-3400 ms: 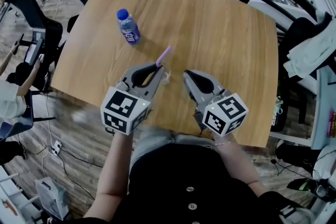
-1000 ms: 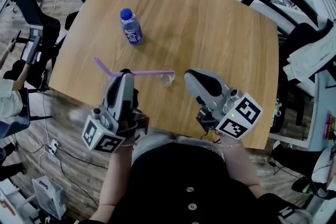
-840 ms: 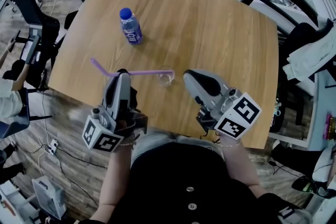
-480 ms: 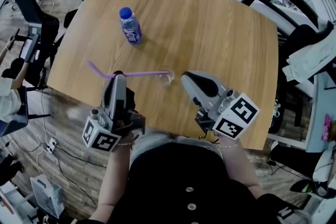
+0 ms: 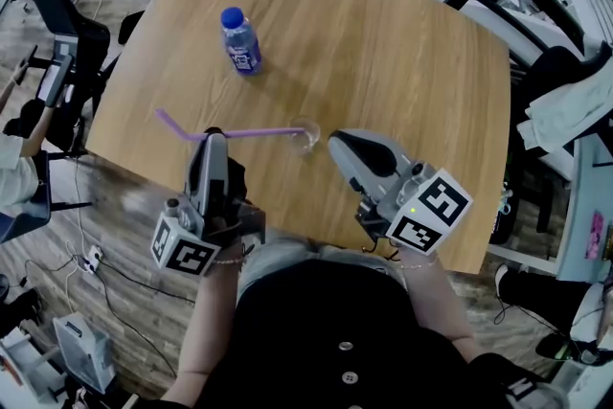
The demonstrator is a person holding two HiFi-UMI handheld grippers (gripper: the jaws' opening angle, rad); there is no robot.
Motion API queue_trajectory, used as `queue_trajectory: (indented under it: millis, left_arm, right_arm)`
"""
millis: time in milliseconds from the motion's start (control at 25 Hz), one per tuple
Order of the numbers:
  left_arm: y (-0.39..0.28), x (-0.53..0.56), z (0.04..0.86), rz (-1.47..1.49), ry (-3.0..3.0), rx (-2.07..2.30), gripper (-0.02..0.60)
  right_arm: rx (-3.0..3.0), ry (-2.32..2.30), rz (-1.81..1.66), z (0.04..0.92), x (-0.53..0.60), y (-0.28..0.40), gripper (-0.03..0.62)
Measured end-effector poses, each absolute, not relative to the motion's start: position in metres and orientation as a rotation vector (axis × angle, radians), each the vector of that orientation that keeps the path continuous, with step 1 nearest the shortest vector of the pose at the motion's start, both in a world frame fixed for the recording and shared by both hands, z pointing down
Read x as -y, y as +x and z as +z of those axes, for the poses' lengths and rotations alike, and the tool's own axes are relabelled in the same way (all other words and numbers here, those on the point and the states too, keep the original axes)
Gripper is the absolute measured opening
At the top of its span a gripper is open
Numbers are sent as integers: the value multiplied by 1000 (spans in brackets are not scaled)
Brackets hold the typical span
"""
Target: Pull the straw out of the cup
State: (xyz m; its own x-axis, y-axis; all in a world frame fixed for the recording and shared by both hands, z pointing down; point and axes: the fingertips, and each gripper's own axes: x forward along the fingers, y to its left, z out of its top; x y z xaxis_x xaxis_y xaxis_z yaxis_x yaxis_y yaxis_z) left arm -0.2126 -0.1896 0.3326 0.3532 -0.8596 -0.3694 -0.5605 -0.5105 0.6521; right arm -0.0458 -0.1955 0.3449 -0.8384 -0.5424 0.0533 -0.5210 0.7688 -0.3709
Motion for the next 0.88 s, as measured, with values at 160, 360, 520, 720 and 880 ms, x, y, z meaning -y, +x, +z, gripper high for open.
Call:
queue_trajectory:
  millis: [160,360,520,720,880]
  left_arm:
    - [-213,189,333,-975,2207,1241,40]
    - [-212,190,334,-977,2200,1226,40]
    - [-211,191,336,-974,2200,1224,40]
    - [-213,191,335,-980,2202,1221,40]
    - [-214,191,335,-983,2204,1236,40]
  right_arm:
    - [-2906,-861,-570,344,193,-47,-2]
    - [-2914,-864,-606,349,194,-48,-2]
    - [-2927,-865,-600,352,194,-48,-2]
    - [-2943,-858,-593,353,192,-51,-2]
    - [-2941,-856,-601,354,192,-50,-2]
